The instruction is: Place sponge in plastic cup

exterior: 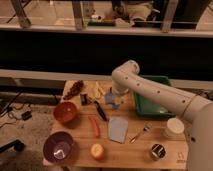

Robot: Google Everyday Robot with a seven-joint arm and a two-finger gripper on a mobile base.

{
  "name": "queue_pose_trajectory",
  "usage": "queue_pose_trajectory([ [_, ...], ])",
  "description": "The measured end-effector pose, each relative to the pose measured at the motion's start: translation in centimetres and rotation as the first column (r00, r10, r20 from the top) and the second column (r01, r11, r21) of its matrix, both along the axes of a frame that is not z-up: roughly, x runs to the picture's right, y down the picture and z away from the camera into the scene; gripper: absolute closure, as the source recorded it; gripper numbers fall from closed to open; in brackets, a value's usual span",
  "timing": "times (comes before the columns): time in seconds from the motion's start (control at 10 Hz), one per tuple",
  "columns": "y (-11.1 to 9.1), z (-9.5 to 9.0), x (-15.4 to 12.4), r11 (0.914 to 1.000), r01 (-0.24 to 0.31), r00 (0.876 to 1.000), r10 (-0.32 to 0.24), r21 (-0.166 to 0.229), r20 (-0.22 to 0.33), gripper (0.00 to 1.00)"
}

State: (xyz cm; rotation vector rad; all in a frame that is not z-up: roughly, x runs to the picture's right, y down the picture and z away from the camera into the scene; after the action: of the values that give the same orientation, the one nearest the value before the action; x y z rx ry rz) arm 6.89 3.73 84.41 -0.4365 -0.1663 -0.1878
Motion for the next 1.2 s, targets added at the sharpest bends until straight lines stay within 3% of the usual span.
queue_pose_trajectory([
  [0.3,-0.5,0.4,0.8,0.9999,-0.006,1.000,0.006,0.014,-0.010,0.90],
  [1.2,-1.2,1.5,-0.8,0.9992,0.000,1.000,0.001,0.039,-0.005,0.90],
])
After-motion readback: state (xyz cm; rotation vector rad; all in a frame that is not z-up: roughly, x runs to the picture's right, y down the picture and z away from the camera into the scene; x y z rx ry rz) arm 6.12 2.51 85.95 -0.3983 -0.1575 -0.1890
